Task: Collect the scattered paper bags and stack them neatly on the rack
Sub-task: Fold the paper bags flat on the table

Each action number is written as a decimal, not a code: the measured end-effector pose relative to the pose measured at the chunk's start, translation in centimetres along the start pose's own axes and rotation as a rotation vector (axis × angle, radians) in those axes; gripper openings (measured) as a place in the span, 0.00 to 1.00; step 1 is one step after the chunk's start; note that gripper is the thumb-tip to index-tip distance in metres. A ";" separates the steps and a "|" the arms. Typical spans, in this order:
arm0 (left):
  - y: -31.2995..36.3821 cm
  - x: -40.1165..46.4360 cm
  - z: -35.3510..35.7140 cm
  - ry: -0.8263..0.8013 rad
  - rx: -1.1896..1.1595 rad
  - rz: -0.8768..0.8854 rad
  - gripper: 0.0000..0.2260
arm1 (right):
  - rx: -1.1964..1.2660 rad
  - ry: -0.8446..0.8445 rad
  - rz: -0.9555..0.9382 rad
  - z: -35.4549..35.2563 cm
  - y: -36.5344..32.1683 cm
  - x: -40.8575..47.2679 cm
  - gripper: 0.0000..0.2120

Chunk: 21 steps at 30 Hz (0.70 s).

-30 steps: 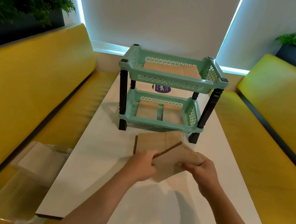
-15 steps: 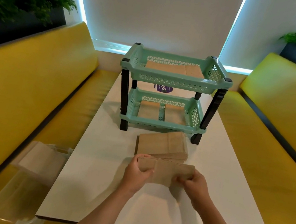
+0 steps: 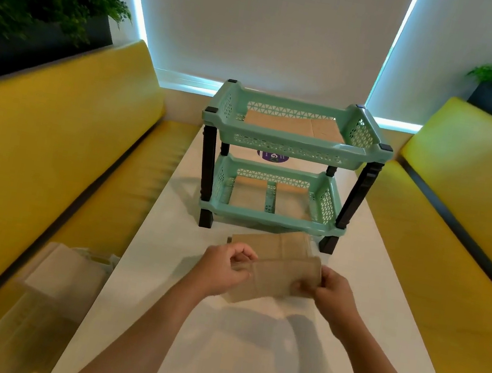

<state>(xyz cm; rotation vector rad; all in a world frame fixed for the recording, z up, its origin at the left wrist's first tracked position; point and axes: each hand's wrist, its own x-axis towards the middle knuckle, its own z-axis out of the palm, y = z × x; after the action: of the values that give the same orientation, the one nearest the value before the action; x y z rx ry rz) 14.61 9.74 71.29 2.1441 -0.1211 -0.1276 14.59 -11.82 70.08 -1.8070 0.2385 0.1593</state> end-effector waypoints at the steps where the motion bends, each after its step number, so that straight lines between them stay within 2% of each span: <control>1: 0.4 0.6 -0.5 0.002 0.028 -0.011 0.11 | 0.041 0.005 -0.014 0.1 -0.9 0.5 0.09; 3: 0.8 1.9 -1.3 0.052 -0.021 -0.062 0.12 | 0.156 0.028 -0.031 0.5 -2.7 1.5 0.09; 5: 1.0 3.3 -1.7 0.105 -0.189 -0.170 0.10 | 0.297 0.043 -0.019 1.1 -4.3 2.6 0.11; 7: 1.0 4.8 -1.7 0.148 -0.418 -0.298 0.10 | 0.413 0.005 0.033 1.9 -5.6 3.8 0.17; 9: 1.1 6.5 -1.6 0.195 -0.636 -0.407 0.10 | 0.419 -0.061 0.105 2.9 -6.4 5.2 0.22; 11: 0.9 8.4 -1.4 0.244 -0.684 -0.464 0.11 | 0.317 -0.120 0.146 4.1 -7.1 6.9 0.23; 14: 1.1 11.5 -1.5 0.340 -0.463 -0.453 0.13 | 0.050 -0.129 0.100 5.6 -8.2 10.0 0.19; 18: 1.8 15.1 -2.1 0.411 0.013 -0.386 0.07 | -0.281 -0.069 0.033 6.9 -10.1 13.9 0.12; 21: 1.5 17.1 -2.2 0.374 0.172 -0.361 0.08 | -0.353 -0.054 0.011 7.3 -10.8 15.9 0.19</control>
<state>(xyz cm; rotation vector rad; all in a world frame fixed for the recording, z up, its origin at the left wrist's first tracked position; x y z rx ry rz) 31.81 8.44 72.98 2.3029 0.4895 0.0798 32.75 -3.42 74.77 -2.1488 0.1907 0.2711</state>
